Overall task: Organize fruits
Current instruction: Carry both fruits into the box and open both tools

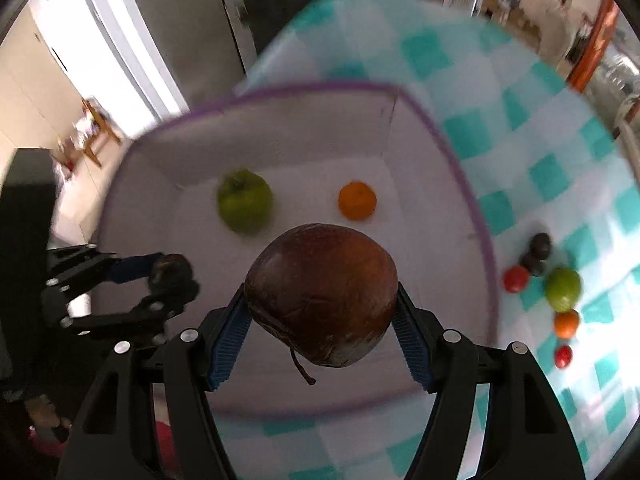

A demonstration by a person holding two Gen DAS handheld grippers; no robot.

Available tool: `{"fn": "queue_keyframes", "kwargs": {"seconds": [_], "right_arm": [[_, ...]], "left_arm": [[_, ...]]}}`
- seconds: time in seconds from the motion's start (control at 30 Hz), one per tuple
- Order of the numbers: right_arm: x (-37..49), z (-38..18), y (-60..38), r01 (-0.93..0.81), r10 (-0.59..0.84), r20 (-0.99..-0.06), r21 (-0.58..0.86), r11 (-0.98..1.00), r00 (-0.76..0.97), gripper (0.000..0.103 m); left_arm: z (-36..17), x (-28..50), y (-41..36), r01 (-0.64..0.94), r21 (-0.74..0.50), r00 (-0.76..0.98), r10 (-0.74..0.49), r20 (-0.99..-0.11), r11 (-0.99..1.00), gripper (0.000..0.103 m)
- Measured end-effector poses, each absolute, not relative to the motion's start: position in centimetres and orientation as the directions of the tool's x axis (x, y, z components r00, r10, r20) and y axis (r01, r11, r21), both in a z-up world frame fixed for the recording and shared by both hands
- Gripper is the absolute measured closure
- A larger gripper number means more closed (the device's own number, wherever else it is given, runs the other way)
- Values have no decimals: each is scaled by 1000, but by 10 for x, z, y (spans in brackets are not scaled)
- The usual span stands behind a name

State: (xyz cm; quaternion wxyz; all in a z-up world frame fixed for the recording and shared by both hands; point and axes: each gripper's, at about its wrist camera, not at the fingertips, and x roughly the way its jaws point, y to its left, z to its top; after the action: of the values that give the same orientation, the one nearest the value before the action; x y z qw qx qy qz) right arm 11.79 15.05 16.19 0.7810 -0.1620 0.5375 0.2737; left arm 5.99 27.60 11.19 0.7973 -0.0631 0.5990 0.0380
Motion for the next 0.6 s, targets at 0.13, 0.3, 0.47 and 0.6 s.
{"fn": "queue_keyframes", "kwargs": {"seconds": [0.13, 0.3, 0.47, 0.6], "right_arm": [[148, 115, 179, -657, 134, -975, -15, 754, 176, 37], [162, 81, 203, -706, 42, -994, -41, 707, 100, 37], [169, 65, 216, -732, -31, -998, -62, 679, 56, 36], [177, 65, 221, -730, -37, -999, -53, 682, 37, 36]], "left_arm": [[86, 85, 278, -115, -34, 198, -10, -980, 993, 63], [64, 101, 274, -57, -33, 60, -30, -998, 998, 63], [43, 115, 280, -79, -57, -72, -62, -995, 995, 63], [38, 127, 282, -69, -35, -86, -41, -995, 997, 62]]}}
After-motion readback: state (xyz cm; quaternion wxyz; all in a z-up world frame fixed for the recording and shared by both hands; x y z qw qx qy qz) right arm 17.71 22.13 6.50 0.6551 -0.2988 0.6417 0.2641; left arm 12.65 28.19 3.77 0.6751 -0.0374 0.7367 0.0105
